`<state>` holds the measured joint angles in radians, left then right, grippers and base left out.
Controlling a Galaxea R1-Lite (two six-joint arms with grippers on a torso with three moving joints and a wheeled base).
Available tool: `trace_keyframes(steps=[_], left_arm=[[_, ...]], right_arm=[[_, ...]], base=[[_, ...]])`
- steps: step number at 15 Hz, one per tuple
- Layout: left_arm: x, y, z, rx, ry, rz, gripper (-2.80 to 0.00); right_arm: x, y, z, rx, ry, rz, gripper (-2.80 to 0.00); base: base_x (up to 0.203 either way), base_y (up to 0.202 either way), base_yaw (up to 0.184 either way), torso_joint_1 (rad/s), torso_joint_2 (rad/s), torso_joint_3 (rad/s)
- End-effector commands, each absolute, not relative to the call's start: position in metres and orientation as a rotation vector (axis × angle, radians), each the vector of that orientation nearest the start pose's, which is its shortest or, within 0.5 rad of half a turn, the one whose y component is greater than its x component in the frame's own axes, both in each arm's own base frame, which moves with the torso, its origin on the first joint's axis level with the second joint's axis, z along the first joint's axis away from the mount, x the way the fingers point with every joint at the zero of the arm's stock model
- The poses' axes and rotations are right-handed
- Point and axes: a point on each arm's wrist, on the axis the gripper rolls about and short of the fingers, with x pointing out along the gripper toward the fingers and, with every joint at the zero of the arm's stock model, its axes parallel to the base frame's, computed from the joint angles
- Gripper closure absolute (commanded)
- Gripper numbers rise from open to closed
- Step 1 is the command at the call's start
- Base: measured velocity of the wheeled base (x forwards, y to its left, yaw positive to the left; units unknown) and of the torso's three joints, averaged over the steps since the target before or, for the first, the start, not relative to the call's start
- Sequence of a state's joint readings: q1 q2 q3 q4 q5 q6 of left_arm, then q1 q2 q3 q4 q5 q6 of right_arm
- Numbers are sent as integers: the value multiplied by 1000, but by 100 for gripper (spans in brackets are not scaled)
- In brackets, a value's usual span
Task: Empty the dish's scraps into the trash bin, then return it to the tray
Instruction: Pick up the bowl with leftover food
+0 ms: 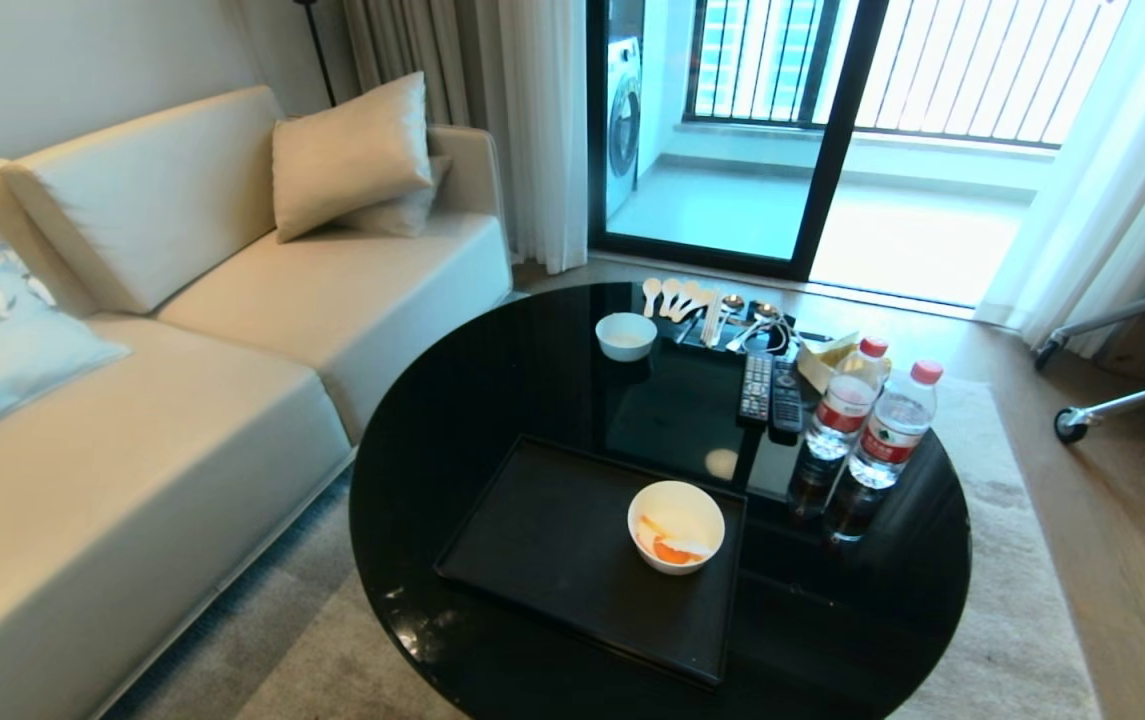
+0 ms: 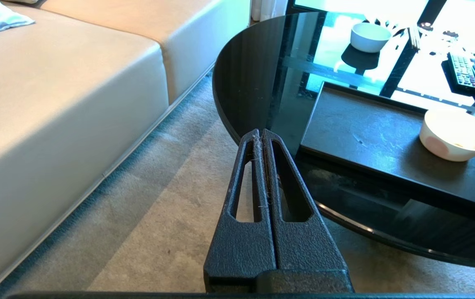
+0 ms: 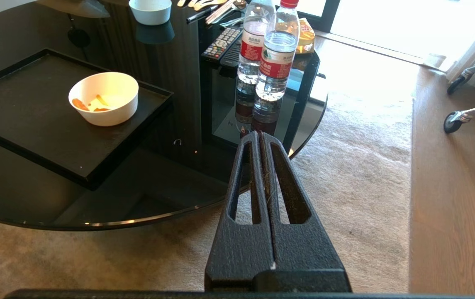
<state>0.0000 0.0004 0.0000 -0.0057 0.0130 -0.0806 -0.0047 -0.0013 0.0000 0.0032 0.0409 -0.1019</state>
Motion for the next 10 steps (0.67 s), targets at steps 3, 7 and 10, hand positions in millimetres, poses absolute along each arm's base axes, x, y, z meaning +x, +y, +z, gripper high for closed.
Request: trace_keyframes(steps=[3, 7, 10], left_arm=[[-23, 0, 76, -81, -7, 14, 0], [-23, 0, 76, -81, -7, 14, 0], [-23, 0, 76, -81, -7, 14, 0]], right_arm=[[-23, 1, 75, -103, 1, 37, 0], [-23, 1, 75, -118, 2, 39, 0], [-23, 1, 76, -130, -5, 49, 0]], base=[[0, 0, 0, 0, 0, 0], [0, 0, 0, 0, 0, 0], [0, 0, 0, 0, 0, 0]])
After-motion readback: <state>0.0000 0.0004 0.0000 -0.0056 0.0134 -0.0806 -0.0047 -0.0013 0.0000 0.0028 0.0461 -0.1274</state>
